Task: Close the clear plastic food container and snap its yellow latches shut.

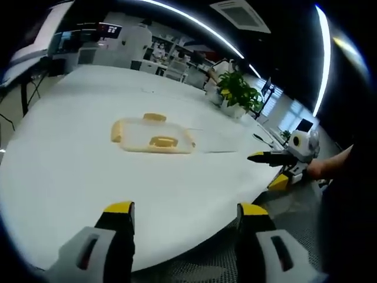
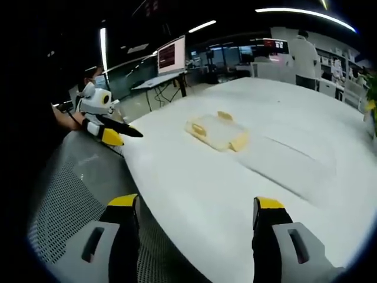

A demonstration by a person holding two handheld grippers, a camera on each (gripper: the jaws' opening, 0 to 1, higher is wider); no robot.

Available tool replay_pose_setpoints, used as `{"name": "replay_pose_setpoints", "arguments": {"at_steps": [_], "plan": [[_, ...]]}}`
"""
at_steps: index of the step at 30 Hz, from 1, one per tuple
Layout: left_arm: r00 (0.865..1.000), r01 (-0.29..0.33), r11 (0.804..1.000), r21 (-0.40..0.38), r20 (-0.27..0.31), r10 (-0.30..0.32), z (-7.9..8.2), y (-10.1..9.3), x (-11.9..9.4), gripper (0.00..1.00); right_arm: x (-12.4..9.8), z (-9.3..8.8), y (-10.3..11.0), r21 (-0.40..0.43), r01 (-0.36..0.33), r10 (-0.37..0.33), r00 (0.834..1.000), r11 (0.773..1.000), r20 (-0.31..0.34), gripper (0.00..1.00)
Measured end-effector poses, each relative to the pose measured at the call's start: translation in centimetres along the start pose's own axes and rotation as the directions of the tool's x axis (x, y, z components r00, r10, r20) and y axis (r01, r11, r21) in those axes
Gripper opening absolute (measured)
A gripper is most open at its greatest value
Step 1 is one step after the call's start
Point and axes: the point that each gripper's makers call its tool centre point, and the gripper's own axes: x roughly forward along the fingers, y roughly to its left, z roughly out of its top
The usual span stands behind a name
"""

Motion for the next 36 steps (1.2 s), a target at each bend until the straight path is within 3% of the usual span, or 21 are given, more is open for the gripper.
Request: {"name": "replay_pose_setpoints", "arguments": {"at_steps": [6, 8, 11, 16, 21, 24, 28, 29, 36], "plan": [[1.000, 0.007, 1.000, -0.015, 0.001, -0.007, -0.1, 0.2, -0.1, 0.64, 0.2, 0.0, 0.3, -0.007, -0.001, 0.001, 1.000, 1.000, -0.004, 0.77], [1.000, 0.005, 1.000, -0.015, -0.004, -0.006, -0.1, 0.2, 0.0, 0.65, 0.3, 0.0, 0.6, -0.044, -0.016, 0.015, 1.000, 0.999, -0.014, 0.76], [1.000, -0.004, 1.000, 0.023, 0.022, 0.003, 0.6, 0.1, -0.3, 0.64, 0.1, 0.6, 0.7, -0.027, -0.026, 0.026, 1.000, 0.999, 0.016, 0.77], [0.999, -0.019, 0.999, 0.028, 0.032, 0.018, 0.9, 0.5, -0.2, 0.75, -0.2, 1.3, 1.2, -0.070, -0.045, 0.047, 0.999, 0.997, 0.027, 0.78], [0.999, 0.004, 0.999, 0.043, 0.045, -0.006, 1.5, 0.0, -0.2, 0.89, -0.3, 1.7, 1.7, -0.121, -0.058, 0.061, 0.998, 0.991, 0.019, 0.80], [0.998, 0.012, 0.999, 0.039, 0.057, -0.014, 1.9, 0.0, -0.1, 0.97, -0.8, 3.4, 1.3, -0.114, -0.031, 0.039, 0.997, 0.993, 0.068, 0.81], [0.998, 0.023, 0.999, 0.024, 0.060, -0.024, 2.3, 0.3, 0.1, 0.98, -0.8, 4.4, 0.8, -0.091, -0.017, 0.026, 0.995, 0.996, 0.091, 0.83], [0.998, 0.059, 0.998, 0.019, 0.036, -0.059, 2.2, 0.1, 0.3, 0.98, -0.8, 4.6, 0.6, -0.087, -0.014, 0.023, 0.995, 0.996, 0.098, 0.84], [0.997, 0.077, 0.996, 0.045, 0.011, -0.077, 3.4, 1.1, 0.3, 0.98, -0.4, 5.9, 0.0, -0.071, -0.004, 0.013, 0.992, 0.997, 0.124, 0.85]]}}
